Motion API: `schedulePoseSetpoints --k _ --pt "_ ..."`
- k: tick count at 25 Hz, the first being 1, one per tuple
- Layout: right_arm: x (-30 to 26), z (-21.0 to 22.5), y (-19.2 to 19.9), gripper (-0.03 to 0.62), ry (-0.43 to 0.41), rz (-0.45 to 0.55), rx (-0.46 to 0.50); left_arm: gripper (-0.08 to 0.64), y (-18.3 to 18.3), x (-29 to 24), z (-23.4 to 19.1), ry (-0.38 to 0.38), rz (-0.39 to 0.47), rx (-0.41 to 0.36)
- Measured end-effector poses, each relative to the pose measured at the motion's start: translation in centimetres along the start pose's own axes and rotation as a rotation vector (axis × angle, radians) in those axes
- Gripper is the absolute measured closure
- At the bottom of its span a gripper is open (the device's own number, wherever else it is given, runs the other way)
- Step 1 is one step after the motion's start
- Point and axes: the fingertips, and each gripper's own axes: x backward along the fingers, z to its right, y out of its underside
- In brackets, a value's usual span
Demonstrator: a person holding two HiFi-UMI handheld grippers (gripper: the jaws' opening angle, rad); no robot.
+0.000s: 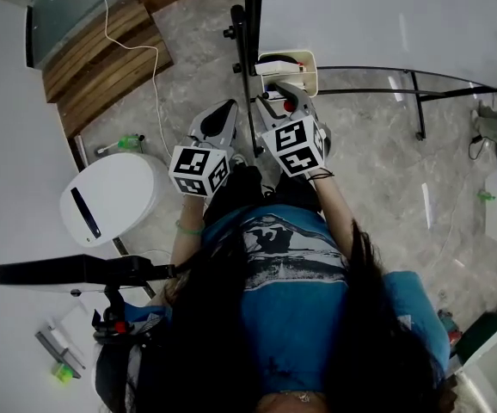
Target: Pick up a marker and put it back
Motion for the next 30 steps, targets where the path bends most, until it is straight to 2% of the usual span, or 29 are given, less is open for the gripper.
schedulePoseSetpoints --k 7,13,20,30 --pt "0.9 -0.1 -0.3 0.456 0.012 0.006 0.045 0.558 -0.2 0.4 0.0 0.012 0.002 -0.007" --pt "2.4 0.5 -0.8 0.47 0.021 0.054 0.024 0.558 -0.2 0.5 0.6 0.009 0.006 -0.008" --pt "4.8 2.5 -1.6 0.499 0.048 0.138 -0.041 0.558 0.0 0.6 1.7 0.003 0.012 -0.011" --pt "7.6 4.6 -4.8 0.508 0.045 0.259 -0.123 0.558 -0.3 0.1 2.0 0.001 0.011 -0.009"
